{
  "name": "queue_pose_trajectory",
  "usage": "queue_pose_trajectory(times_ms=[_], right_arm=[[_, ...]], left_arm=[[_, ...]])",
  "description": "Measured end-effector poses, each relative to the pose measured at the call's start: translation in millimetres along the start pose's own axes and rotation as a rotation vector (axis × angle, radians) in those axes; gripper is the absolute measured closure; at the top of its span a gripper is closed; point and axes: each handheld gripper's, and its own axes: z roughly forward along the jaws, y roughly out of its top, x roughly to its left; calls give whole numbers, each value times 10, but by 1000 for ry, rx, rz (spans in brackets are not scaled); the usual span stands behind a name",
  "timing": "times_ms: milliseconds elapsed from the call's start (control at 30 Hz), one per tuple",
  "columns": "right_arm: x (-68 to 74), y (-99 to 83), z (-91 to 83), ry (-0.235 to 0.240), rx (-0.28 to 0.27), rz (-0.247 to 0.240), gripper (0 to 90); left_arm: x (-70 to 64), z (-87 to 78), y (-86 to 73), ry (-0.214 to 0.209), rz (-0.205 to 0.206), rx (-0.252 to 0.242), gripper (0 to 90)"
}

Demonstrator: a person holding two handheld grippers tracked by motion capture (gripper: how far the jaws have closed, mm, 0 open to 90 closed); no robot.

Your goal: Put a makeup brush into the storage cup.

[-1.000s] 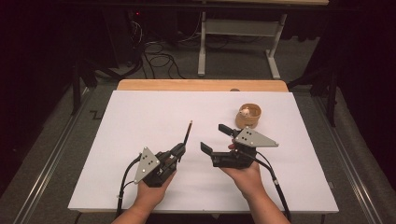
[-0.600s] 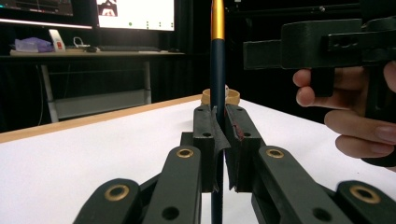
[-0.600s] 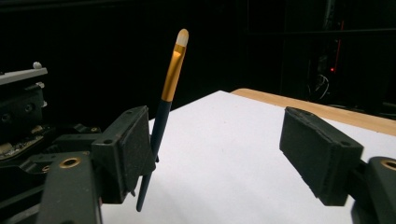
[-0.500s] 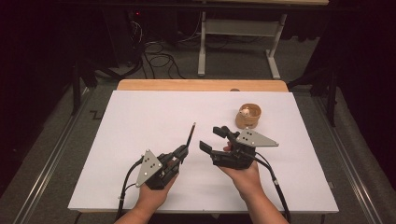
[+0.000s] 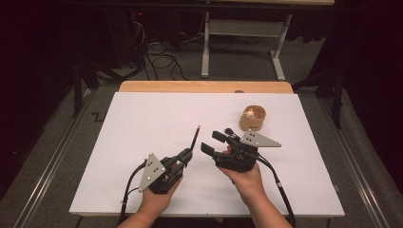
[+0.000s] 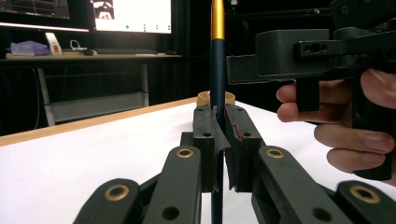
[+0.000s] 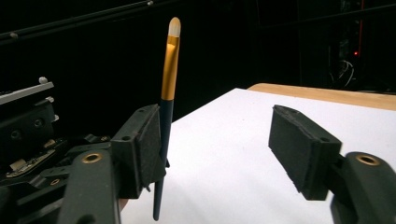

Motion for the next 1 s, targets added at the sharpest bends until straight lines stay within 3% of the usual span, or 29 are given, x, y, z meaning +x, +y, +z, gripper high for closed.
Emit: queue_pose_trajectory(times_ms=[633,1000], right_arm=[[68,-17,27,49,-25,52,533],[103,-43,46,67,-10,70,608]], left_arm=[[-67,44,-52,-21,11,29,836],[-108,62,-75,-33,19,40,837]])
